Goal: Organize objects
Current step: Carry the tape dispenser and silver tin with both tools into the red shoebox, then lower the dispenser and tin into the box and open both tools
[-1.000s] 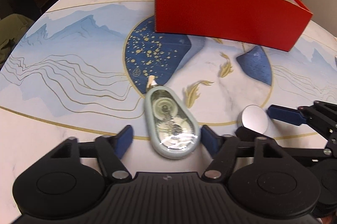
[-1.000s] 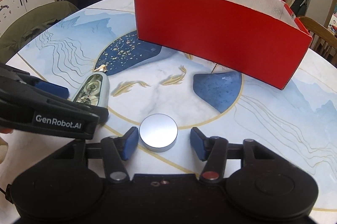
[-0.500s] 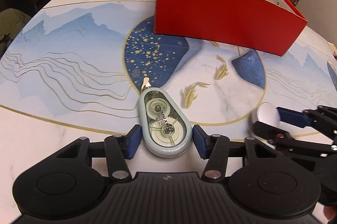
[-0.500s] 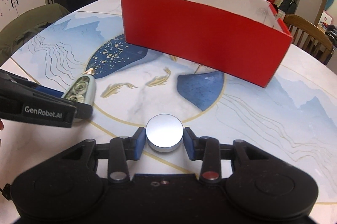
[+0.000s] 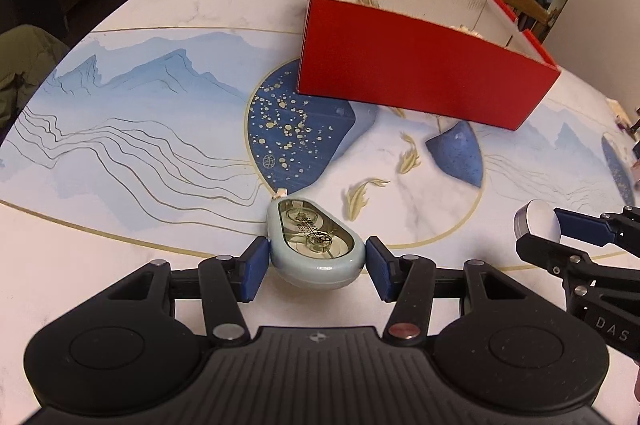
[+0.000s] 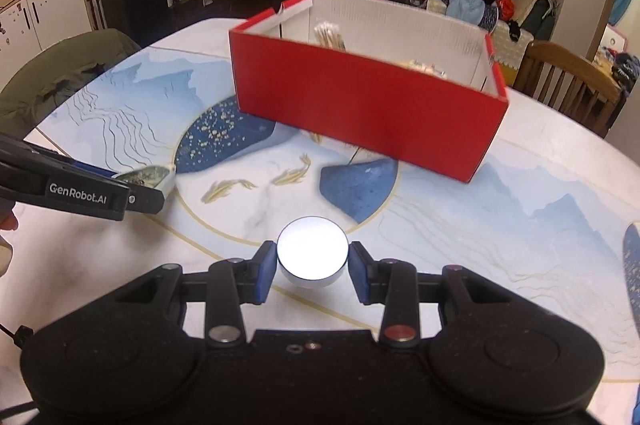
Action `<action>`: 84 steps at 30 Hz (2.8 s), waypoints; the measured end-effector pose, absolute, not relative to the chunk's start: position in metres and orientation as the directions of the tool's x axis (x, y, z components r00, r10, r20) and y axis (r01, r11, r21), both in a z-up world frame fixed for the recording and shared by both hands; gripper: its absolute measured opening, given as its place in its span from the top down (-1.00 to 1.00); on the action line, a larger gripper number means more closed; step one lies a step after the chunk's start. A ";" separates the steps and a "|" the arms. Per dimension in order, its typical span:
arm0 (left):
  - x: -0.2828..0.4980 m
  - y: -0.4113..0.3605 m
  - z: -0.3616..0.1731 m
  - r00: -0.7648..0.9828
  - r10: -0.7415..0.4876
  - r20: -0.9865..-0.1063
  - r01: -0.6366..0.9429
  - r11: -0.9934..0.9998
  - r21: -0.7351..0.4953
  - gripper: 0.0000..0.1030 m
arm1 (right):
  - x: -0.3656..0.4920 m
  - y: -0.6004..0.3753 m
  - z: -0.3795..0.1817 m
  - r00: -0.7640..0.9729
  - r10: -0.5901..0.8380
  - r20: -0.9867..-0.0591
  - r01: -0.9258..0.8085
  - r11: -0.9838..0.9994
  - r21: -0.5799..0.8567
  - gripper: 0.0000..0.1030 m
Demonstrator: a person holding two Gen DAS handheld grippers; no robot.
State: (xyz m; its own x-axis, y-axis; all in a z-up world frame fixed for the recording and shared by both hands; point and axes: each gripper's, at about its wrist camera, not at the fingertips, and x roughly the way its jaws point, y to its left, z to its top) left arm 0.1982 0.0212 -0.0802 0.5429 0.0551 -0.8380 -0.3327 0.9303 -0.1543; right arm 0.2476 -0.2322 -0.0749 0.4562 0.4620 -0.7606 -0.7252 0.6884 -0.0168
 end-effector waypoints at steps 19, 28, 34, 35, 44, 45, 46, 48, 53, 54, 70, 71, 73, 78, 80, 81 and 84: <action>0.202 0.018 -0.024 0.643 0.017 -0.766 -0.259 0.946 -0.196 0.01 | 0.267 -0.237 -0.016 0.490 0.545 -0.681 -0.738 0.675 0.009 0.26; 0.228 0.021 0.020 0.715 0.002 -0.699 -0.193 0.962 -0.195 0.01 | 0.299 -0.238 0.005 0.530 0.544 -0.651 -0.720 0.693 -0.007 0.26; 0.263 0.024 0.048 0.750 -0.012 -0.661 -0.160 0.967 -0.199 0.01 | 0.327 -0.227 0.016 0.554 0.542 -0.631 -0.711 0.703 -0.020 0.26; 0.270 0.025 0.050 0.752 -0.017 -0.658 -0.154 0.967 -0.201 0.01 | 0.332 -0.225 0.017 0.560 0.538 -0.631 -0.709 0.704 -0.029 0.26; 0.332 0.025 0.055 0.745 -0.001 -0.667 -0.139 0.978 -0.156 0.01 | 0.379 -0.205 0.008 0.581 0.493 -0.647 -0.673 0.739 -0.042 0.26; 0.338 0.025 0.054 0.742 0.003 -0.670 -0.139 0.979 -0.150 0.01 | 0.384 -0.202 0.005 0.581 0.486 -0.653 -0.669 0.742 -0.043 0.26; 0.345 0.025 0.053 0.739 0.003 -0.673 -0.139 0.979 -0.148 0.01 | 0.389 -0.199 0.002 0.579 0.481 -0.658 -0.669 0.742 -0.045 0.26; 0.360 0.026 0.049 0.733 0.015 -0.680 -0.145 0.980 -0.135 0.01 | 0.400 -0.193 -0.004 0.579 0.463 -0.671 -0.659 0.750 -0.052 0.26; 0.395 0.033 0.037 0.708 0.012 -0.706 -0.158 0.977 -0.142 0.01 | 0.428 -0.181 -0.029 0.547 0.416 -0.727 -0.627 0.779 -0.025 0.26; 0.402 0.034 0.035 0.704 0.012 -0.710 -0.161 0.976 -0.143 0.01 | 0.432 -0.180 -0.034 0.535 0.412 -0.737 -0.624 0.781 -0.017 0.26; 0.461 0.033 -0.015 0.677 -0.080 -0.732 -0.139 0.962 -0.233 0.01 | 0.462 -0.161 -0.068 0.453 0.365 -0.813 -0.624 0.781 0.003 0.26; 0.463 0.032 -0.018 0.668 -0.083 -0.739 -0.135 0.964 -0.230 0.01 | 0.463 -0.161 -0.068 0.450 0.364 -0.816 -0.623 0.782 0.005 0.26; 0.466 0.031 -0.025 0.655 -0.082 -0.751 -0.132 0.966 -0.220 0.01 | 0.464 -0.160 -0.072 0.445 0.360 -0.820 -0.616 0.788 0.011 0.26; 0.470 0.031 -0.040 0.621 -0.088 -0.779 -0.132 0.968 -0.215 0.01 | 0.464 -0.162 -0.078 0.441 0.356 -0.824 -0.608 0.793 0.017 0.22; 0.469 0.032 -0.046 0.610 -0.087 -0.788 -0.130 0.970 -0.208 0.00 | 0.463 -0.162 -0.080 0.443 0.356 -0.823 -0.615 0.789 0.010 0.18; 0.469 0.032 -0.048 0.607 -0.086 -0.790 -0.128 0.970 -0.204 0.00 | 0.462 -0.162 -0.080 0.446 0.355 -0.821 -0.617 0.787 0.005 0.15; 0.468 0.034 -0.057 0.591 -0.087 -0.802 -0.128 0.972 -0.200 0.00 | 0.459 -0.162 -0.080 0.451 0.363 -0.815 -0.630 0.776 -0.002 0.01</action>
